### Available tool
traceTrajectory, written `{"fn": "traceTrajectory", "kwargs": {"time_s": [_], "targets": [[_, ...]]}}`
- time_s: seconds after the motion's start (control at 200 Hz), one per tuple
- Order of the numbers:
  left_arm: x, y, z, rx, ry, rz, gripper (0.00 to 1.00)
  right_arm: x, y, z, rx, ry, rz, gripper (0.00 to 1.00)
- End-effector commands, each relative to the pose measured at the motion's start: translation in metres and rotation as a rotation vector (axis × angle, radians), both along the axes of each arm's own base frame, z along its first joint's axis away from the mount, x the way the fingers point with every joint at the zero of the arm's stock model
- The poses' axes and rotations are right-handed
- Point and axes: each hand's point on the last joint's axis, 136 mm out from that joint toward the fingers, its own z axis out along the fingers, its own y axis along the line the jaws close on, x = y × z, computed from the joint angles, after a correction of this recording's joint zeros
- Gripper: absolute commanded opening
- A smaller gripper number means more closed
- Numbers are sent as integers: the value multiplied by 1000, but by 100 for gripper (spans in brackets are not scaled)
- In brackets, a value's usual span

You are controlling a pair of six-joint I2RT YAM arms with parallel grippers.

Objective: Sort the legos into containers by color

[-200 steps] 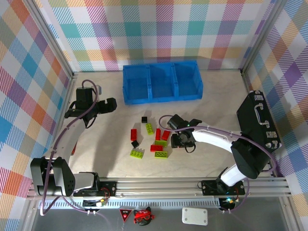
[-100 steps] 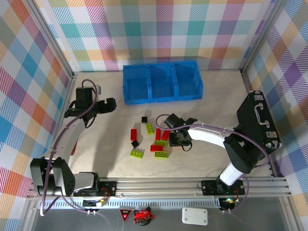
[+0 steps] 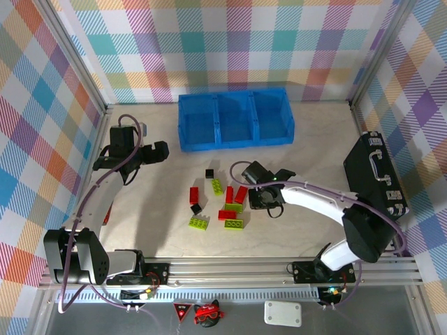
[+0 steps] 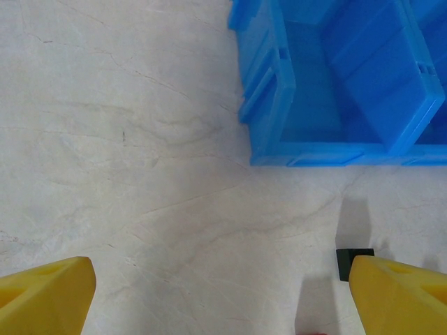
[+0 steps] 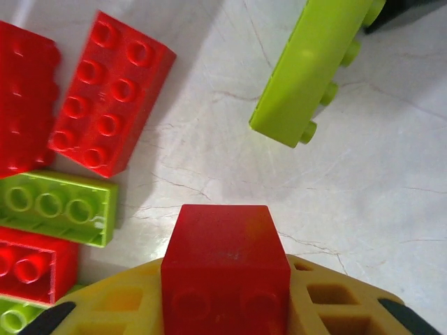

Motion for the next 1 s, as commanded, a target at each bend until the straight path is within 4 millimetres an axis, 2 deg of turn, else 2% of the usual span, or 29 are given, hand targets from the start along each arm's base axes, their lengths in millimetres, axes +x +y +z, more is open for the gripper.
{"fn": "traceTrajectory", "kwargs": {"time_s": [0.0, 0.155, 0.28, 0.415, 0.545, 0.675, 0.855, 0.995], "targets": [[3, -9, 16, -11, -36, -45, 94, 13, -2, 32, 0, -64, 41, 25], [2, -10, 19, -17, -49, -52, 94, 52, -6, 58, 20, -116, 56, 25], [1, -10, 22, -17, -61, -53, 95, 95, -11, 78, 60, -161, 59, 24], [-2, -12, 25, -18, -70, -70, 95, 144, -20, 88, 102, -160, 49, 22], [-4, -11, 27, -13, -78, -64, 95, 192, -27, 88, 124, -152, 30, 20], [-5, -9, 27, -11, -78, -55, 96, 229, -34, 83, 124, -138, 5, 20], [-6, -9, 30, -6, -83, -54, 96, 266, -42, 70, 146, -117, -31, 19], [-6, -9, 31, -7, -86, -56, 96, 283, -46, 56, 141, -91, -35, 19]]}}
